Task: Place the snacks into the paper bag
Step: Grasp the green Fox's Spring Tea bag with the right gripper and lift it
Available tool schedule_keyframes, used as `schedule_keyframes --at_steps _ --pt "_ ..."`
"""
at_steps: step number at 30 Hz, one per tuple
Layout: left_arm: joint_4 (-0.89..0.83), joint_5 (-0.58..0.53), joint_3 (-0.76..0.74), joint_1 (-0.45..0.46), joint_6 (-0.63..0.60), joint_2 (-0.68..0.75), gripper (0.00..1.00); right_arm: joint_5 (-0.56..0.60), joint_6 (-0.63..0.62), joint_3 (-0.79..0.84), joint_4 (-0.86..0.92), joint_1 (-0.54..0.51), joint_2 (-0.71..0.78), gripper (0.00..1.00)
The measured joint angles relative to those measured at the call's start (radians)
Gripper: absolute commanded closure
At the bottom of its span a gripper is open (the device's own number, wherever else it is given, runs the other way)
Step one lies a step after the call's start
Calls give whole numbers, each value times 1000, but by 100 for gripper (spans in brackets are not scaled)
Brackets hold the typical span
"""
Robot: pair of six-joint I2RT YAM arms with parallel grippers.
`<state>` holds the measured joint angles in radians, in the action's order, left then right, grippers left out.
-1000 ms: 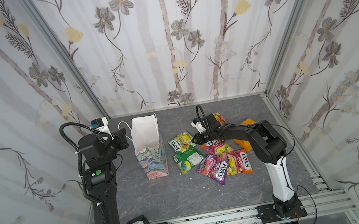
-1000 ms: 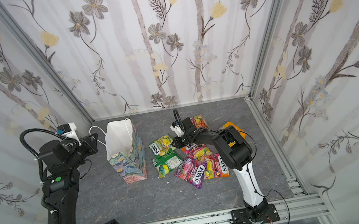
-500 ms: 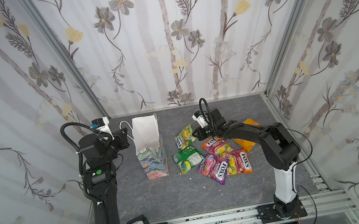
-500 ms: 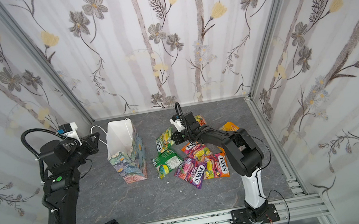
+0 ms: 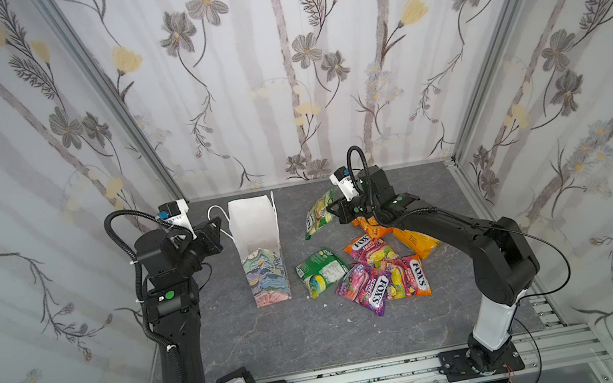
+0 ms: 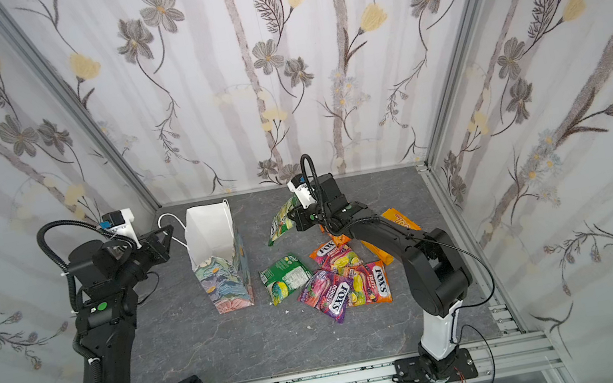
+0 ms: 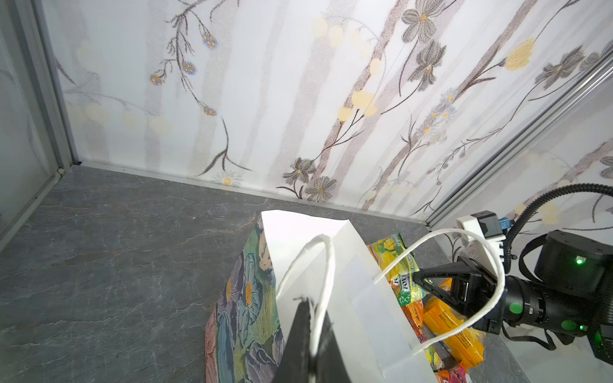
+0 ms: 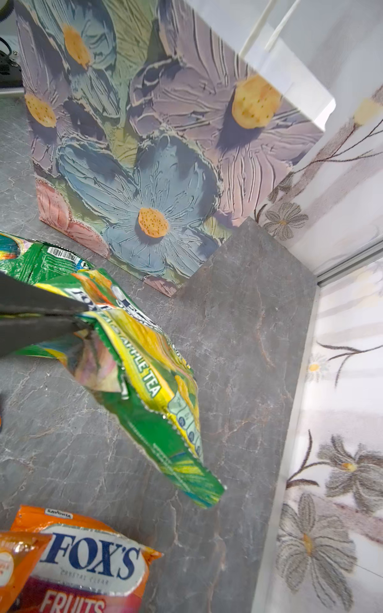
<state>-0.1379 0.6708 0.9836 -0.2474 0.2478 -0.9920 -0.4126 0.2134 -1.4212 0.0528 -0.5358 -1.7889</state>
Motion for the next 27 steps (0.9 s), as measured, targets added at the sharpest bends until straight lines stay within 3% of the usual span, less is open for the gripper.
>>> schedule_keyframes --at_steps 9,27 --pt "11 12 0 5 14 0 100 50 -67 -121 90 -13 75 100" --pt "11 12 0 4 14 10 100 168 -147 -459 218 -94 74 100"
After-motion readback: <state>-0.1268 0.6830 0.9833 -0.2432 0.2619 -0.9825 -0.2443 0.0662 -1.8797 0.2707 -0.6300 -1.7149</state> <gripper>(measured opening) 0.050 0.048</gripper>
